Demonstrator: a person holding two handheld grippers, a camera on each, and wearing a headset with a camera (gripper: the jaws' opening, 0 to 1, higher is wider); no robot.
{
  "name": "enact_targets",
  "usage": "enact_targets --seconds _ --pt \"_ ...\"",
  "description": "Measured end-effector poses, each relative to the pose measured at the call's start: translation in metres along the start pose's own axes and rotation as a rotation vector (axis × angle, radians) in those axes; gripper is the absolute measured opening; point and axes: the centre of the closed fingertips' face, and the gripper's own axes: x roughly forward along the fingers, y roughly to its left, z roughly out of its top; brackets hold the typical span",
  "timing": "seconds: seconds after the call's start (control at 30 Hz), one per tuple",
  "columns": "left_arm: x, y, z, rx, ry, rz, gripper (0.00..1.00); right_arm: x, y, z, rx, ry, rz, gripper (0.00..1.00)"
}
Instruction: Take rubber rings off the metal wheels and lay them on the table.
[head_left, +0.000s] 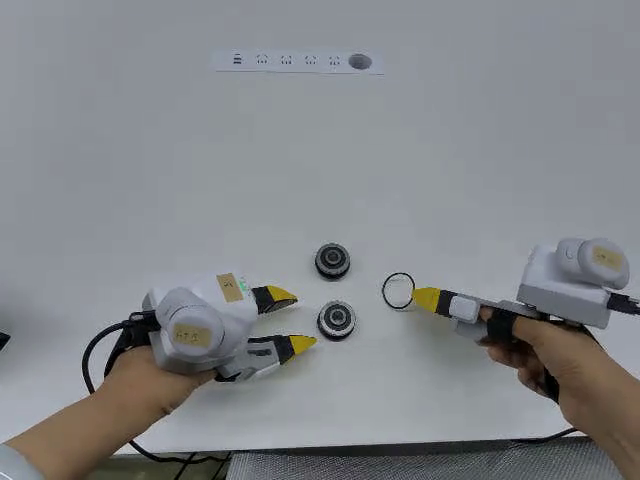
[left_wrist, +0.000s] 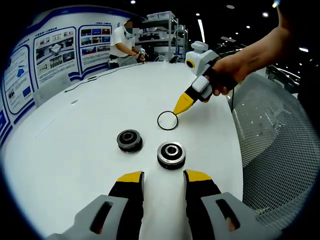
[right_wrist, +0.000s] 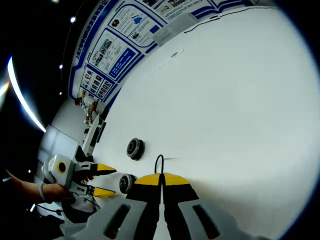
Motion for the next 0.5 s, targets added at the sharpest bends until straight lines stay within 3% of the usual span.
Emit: enact_targets --seconds 0.17,0.5 --pt "-0.0004 0.0015 -0.0016 -0.002 0.002 0.001 0.32 -0.0003 -0.0044 -0.0007 -0.068 0.018 -0.031 0.04" --pt "0.0009 0.0023 -0.001 -0.003 0.001 -0.001 0.31 0.0011 -0.0051 -0.0028 -0.252 0.071 -0.063 0.24"
